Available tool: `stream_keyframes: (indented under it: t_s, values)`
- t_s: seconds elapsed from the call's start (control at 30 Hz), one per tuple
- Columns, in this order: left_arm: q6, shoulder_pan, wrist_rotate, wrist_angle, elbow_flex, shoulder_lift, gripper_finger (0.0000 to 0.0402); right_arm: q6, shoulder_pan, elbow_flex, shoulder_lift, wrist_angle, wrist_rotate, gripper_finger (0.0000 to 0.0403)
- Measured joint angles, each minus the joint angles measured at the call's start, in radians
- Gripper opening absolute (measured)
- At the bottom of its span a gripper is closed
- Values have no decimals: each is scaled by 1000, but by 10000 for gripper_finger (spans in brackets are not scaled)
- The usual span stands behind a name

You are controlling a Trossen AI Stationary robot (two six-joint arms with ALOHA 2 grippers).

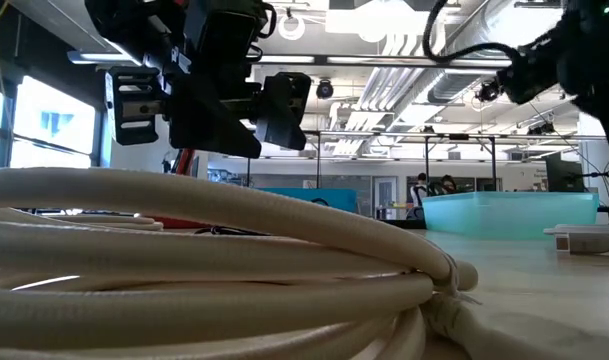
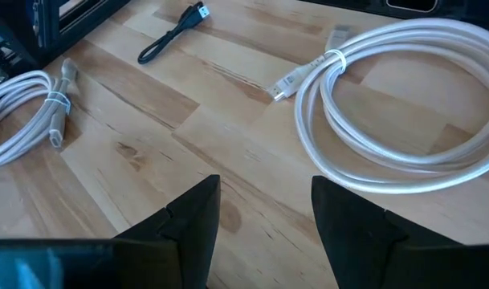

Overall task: Pick & Place USB Port
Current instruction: Put the brown HDMI cable in the green bin

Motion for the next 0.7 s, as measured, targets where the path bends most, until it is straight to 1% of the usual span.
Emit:
stream_keyframes:
  t_s: [0.3,0.4,0.7]
  values:
    - [-25,0,1,0,0,0,192,-83,-8,0,85,1,44,161]
    - [-29,0,2,0,0,0,192,-88,-12,0,87,1,55,161]
    - [-27,-33,1,0,0,0,192,-99,-14,0,85,15,36,161]
